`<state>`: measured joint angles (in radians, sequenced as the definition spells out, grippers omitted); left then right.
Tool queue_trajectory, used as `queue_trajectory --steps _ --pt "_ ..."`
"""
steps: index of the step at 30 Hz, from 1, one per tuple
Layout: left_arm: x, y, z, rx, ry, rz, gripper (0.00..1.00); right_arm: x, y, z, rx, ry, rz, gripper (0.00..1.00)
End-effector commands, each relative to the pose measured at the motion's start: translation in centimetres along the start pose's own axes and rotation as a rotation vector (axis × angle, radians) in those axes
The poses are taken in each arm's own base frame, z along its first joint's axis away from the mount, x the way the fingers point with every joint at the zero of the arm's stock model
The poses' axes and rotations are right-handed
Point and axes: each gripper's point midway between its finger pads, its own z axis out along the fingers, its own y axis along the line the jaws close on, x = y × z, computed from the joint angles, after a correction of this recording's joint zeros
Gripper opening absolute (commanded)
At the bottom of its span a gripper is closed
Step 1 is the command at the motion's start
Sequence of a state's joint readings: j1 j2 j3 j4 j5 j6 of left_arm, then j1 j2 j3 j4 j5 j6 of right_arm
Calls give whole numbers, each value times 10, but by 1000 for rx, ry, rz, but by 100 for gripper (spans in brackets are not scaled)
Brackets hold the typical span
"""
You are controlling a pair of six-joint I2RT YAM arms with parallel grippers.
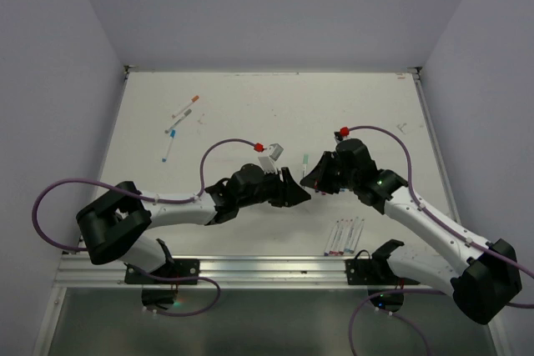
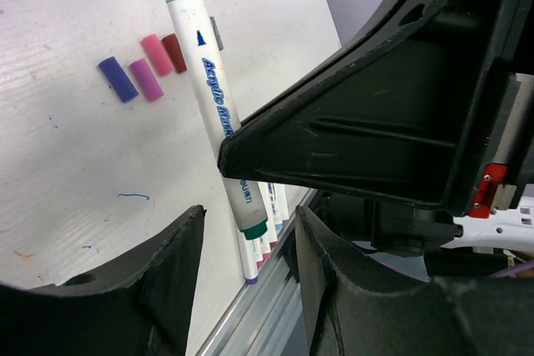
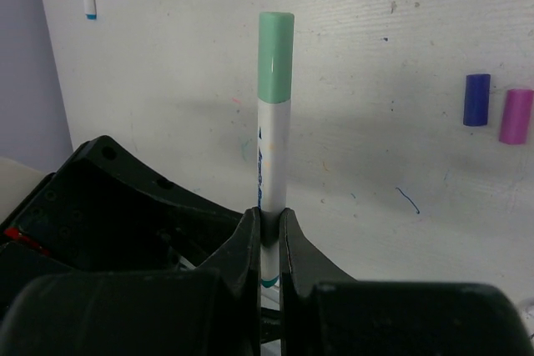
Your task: Open the pen caps
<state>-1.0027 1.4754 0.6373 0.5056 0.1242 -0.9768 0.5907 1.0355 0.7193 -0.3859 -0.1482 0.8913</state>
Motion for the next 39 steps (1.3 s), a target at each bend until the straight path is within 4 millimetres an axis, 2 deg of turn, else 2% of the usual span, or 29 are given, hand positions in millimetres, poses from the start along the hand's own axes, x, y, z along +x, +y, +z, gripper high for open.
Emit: queue_trajectory --steps 1,10,17,20,23,24,27,29,30,31,32,34,37,39 --pt "-17 -8 5 -2 -55 7 50 -9 15 -6 -55 -51 18 0" --pt "-27 -7 8 -21 -99 12 44 2 12 -8 -52 -20 16 0" --pt "-28 -8 12 -17 -96 16 40 11 9 -8 -39 -3 4 0" --pt "-27 -7 12 -20 -94 19 26 13 10 -9 -44 -6 -1 0" --pt "-26 -5 10 -27 -90 21 1 13 9 -10 -42 -5 -4 0" --pt "-26 -5 10 -27 -88 26 0 14 9 -10 -37 -2 -7 0" --pt "-24 -4 7 -32 -81 31 0 8 6 -13 -9 -25 -24 0" --pt "-19 -1 3 -27 -75 21 0 -3 -1 -14 42 -77 -50 13" --pt "-18 -1 1 -23 -72 16 0 -9 4 -17 44 -91 -60 17" --pt "-15 0 -2 -17 -69 8 0 -13 -4 -18 92 -102 -86 22" --pt "-13 2 -3 -17 -65 4 0 -16 -6 -16 125 -103 -99 24" --pt "-6 5 -7 -11 -54 -10 0 -30 0 -21 154 -129 -123 27" --pt "-2 4 -14 12 -51 -28 0 -44 8 -19 172 -145 -146 29" --pt "5 10 -18 4 -38 -33 0 -50 12 -15 178 -147 -148 34"
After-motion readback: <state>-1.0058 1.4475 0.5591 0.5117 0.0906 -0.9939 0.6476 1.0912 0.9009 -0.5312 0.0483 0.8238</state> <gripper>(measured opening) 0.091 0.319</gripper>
